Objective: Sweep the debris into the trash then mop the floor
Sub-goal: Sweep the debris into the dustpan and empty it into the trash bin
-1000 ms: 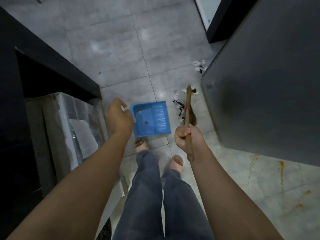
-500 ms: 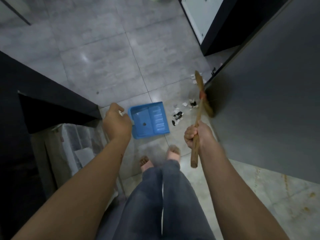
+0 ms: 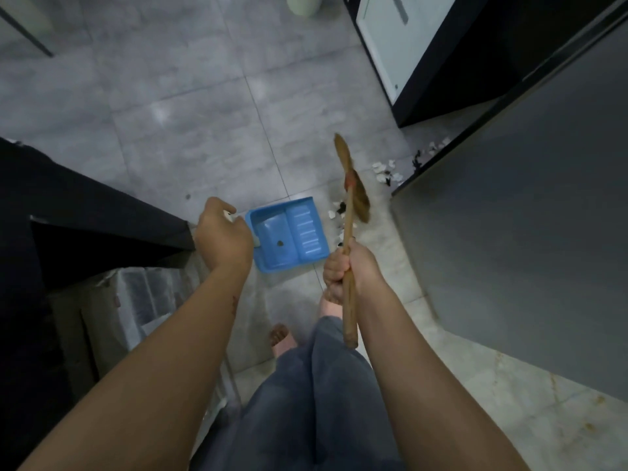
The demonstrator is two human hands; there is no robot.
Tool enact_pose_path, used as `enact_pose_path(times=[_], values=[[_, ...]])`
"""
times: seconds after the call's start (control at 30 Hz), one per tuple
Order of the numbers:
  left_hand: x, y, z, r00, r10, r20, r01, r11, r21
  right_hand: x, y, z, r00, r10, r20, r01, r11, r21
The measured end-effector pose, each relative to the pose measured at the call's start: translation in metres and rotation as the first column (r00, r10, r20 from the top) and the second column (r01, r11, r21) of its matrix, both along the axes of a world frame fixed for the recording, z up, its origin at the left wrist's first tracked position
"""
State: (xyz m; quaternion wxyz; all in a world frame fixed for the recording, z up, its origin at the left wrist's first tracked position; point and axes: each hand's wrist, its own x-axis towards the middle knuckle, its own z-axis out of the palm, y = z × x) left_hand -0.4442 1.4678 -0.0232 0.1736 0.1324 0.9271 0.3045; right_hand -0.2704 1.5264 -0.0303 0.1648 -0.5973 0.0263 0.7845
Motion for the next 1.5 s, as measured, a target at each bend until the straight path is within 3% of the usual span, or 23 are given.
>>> enact_pose_path(times=[0.33, 0.57, 0.83, 1.0, 1.2, 1.33, 1.5], values=[[-0.039, 0.055, -0.006, 0.999, -0.012, -0.033, 0.013, 1.000, 0.013, -0.003, 0.113, -0.020, 0.993, 0.013, 0.118, -0.035, 0.982, 0.186], [-0.057, 0.137, -0.026, 0.999, 0.014, -0.040, -0.014, 1.000, -0.006, -0.010, 0.210, -0.070, 0.994, -0.075, 0.082, 0.074, 0.997, 0.021], [-0.064, 0.217, -0.029, 0.997, -0.058, -0.053, 0.057, 0.998, -0.015, -0.029, 0.218, -0.038, 0.960, -0.266, -0.091, 0.261, 0.963, -0.060], [-0.070, 0.252, -0.027, 0.991, -0.121, -0.054, 0.121, 0.993, -0.003, -0.021, 0.237, -0.024, 0.945, -0.327, 0.002, 0.327, 0.945, 0.028], [-0.074, 0.284, -0.037, 0.974, -0.208, -0.089, 0.206, 0.978, -0.025, -0.004, 0.296, -0.061, 0.905, -0.412, 0.109, 0.399, 0.909, 0.118], [-0.078, 0.308, -0.045, 0.942, -0.284, -0.177, 0.285, 0.958, -0.018, 0.002, 0.312, -0.096, 0.893, -0.451, 0.012, 0.450, 0.892, 0.040], [-0.092, 0.320, -0.061, 0.898, -0.368, -0.239, 0.361, 0.930, -0.073, -0.024, 0.271, -0.102, 0.862, -0.477, -0.168, 0.477, 0.878, -0.046]])
